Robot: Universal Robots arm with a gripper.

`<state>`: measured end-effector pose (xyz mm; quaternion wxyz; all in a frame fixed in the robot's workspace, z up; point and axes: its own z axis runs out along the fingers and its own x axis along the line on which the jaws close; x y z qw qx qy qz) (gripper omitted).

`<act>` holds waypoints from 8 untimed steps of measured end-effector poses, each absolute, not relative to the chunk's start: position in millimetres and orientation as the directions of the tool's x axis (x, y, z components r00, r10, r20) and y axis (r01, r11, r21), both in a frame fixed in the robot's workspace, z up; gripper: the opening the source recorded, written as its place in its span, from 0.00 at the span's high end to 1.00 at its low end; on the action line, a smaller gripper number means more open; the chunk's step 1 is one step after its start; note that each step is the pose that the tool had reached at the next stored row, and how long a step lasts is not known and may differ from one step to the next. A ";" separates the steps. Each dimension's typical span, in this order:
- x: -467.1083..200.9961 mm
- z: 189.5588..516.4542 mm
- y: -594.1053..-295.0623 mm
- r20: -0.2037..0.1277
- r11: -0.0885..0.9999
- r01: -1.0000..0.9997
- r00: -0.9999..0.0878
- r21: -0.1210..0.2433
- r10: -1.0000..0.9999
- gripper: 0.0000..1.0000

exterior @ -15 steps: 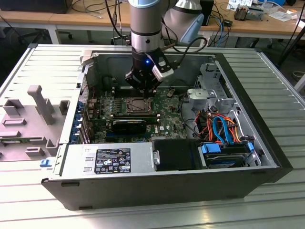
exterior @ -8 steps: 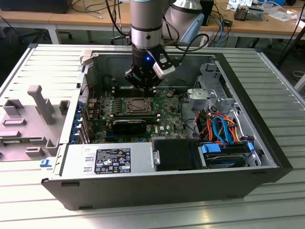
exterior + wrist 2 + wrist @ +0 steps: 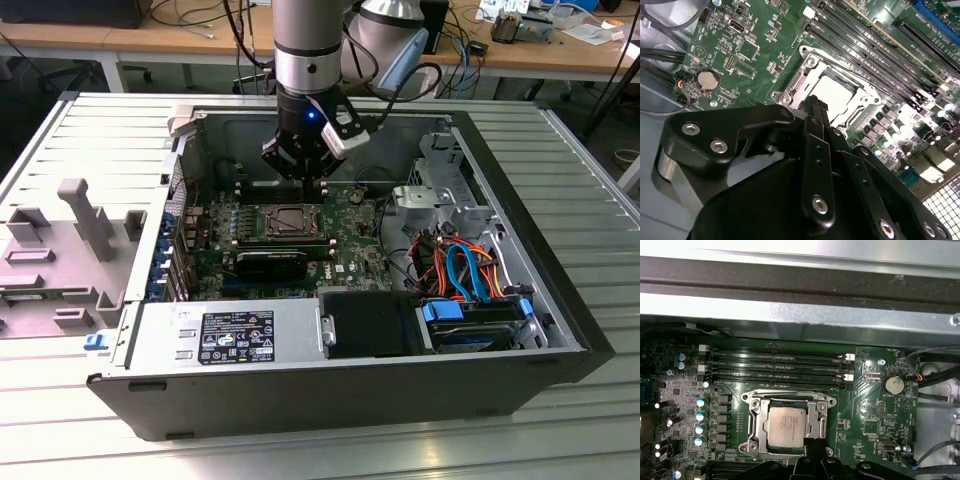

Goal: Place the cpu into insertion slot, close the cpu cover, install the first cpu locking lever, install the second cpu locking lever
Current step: 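Install the first cpu locking lever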

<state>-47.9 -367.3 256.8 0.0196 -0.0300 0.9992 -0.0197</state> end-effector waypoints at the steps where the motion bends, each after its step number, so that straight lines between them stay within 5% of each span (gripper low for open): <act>1: -47.9 256.8 -367.3 -0.038 0.997 -0.059 -0.997 -0.041 -0.061 0.89; 8: -47.9 256.9 -368.1 -0.038 0.997 -0.059 -0.997 -0.041 -0.061 0.89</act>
